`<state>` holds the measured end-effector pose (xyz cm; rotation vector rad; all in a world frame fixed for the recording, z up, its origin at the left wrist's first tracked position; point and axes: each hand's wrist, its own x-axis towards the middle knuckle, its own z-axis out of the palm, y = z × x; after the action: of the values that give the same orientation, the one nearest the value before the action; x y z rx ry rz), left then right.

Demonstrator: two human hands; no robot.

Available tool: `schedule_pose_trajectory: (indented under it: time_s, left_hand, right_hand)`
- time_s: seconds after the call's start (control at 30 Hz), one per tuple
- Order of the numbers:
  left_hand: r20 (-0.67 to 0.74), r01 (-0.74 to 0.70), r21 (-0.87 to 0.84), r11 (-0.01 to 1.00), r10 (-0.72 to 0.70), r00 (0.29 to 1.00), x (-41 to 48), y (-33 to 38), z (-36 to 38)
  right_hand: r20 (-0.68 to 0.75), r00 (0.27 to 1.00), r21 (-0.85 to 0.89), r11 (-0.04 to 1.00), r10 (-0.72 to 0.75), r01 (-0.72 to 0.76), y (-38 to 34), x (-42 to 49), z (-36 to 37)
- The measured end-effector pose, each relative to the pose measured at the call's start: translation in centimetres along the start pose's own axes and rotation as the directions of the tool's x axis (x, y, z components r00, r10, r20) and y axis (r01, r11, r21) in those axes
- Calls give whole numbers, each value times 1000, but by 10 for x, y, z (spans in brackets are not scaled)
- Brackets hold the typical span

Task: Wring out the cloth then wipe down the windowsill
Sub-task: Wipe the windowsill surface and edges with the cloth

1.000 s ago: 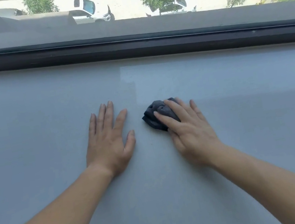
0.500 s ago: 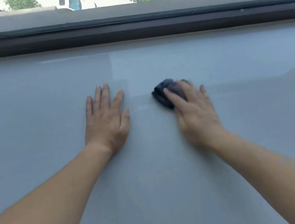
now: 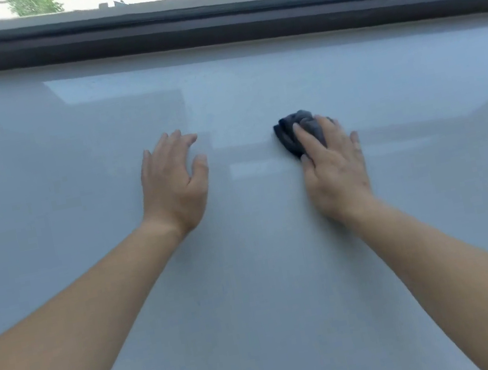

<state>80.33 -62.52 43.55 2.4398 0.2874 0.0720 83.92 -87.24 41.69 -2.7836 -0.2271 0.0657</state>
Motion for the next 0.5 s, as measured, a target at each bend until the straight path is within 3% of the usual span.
schedule_pose_trajectory:
  time_s: [0.07, 0.1, 0.17, 0.23, 0.3, 0.37, 0.43, 0.5]
  left_hand:
    - [-3, -31, 67, 997, 31, 1000, -38, -8, 2]
    - [5, -44, 77, 996, 44, 999, -57, -11, 3]
    - [38, -63, 102, 993, 59, 998, -86, -19, 3]
    - [85, -85, 141, 986, 74, 994, -101, -28, 3]
    - [125, -130, 203, 971, 106, 987, -104, -34, 3]
    - [147, -164, 273, 948, 127, 981, -106, -36, 4]
    - [146, -156, 310, 938, 115, 983, -107, -34, 6]
    - [138, -148, 301, 942, 110, 984, -107, -32, 6]
  right_hand:
    - [-54, 992, 40, 993, 111, -109, -17, -6, 7]
    - [-56, 996, 42, 997, 70, -68, -28, -21, 13]
    - [-18, 988, 28, 988, -152, 153, -45, -66, 23]
    - [88, 937, -2, 940, -339, 340, -44, -100, 23]
    - [114, 920, -42, 923, -375, 382, -24, -87, 15]
    - [55, 986, -53, 986, -155, 158, -7, -57, 5]
    - [-17, 992, 17, 992, 125, -125, -3, -36, -1]
    - [-46, 987, 22, 988, 151, -151, -19, -45, 4]
